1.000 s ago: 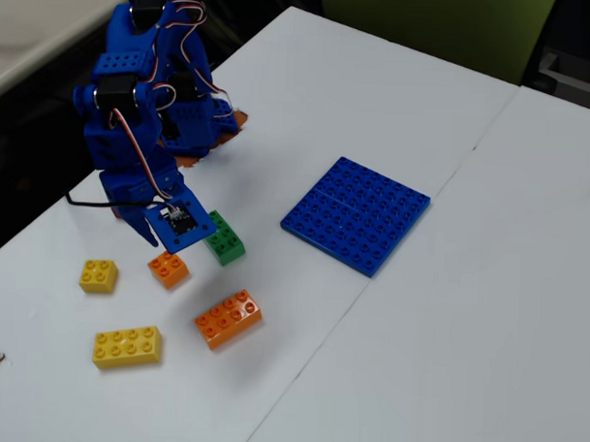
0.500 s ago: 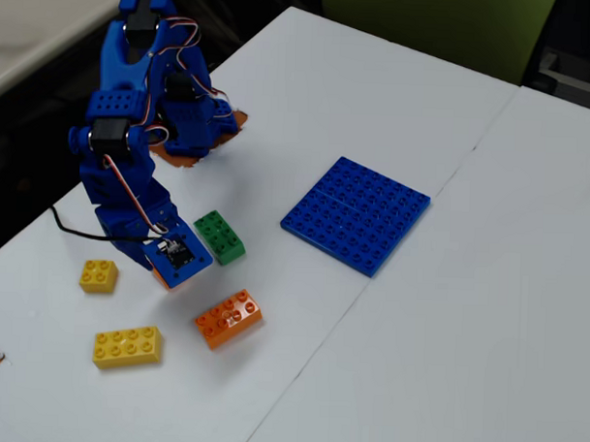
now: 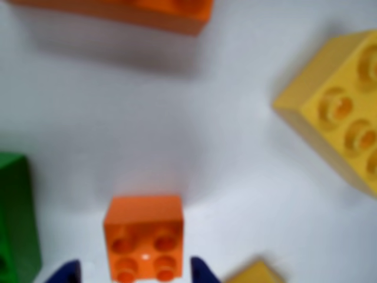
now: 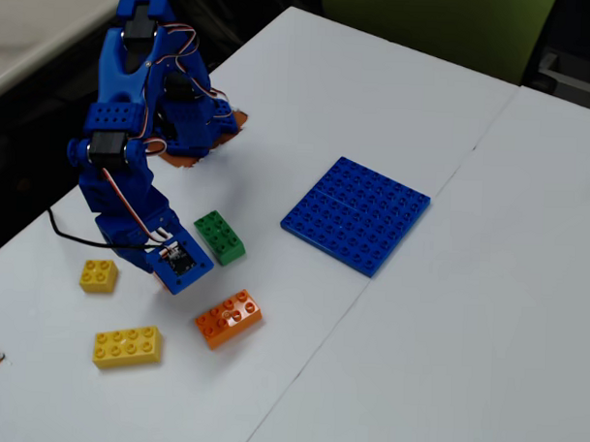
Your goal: Pick up the 2x2 orange block and go up the 8x8 blue block.
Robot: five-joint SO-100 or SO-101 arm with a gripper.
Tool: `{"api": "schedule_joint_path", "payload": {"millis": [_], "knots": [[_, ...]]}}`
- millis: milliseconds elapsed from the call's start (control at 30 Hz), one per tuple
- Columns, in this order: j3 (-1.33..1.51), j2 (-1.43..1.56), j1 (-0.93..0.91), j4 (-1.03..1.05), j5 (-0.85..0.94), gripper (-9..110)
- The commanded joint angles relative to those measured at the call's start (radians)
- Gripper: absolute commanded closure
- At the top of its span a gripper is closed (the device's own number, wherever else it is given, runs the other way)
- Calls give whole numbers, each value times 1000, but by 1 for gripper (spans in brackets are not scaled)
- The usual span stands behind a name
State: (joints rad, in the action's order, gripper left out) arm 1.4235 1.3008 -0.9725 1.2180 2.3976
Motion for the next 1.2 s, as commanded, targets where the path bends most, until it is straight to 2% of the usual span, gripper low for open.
{"api": "schedule_joint_path", "payload": {"millis": [0,1167], "knots": [[-35,-6,-12,-11,11,78],[-32,-75,6,-69,-20,80]]}}
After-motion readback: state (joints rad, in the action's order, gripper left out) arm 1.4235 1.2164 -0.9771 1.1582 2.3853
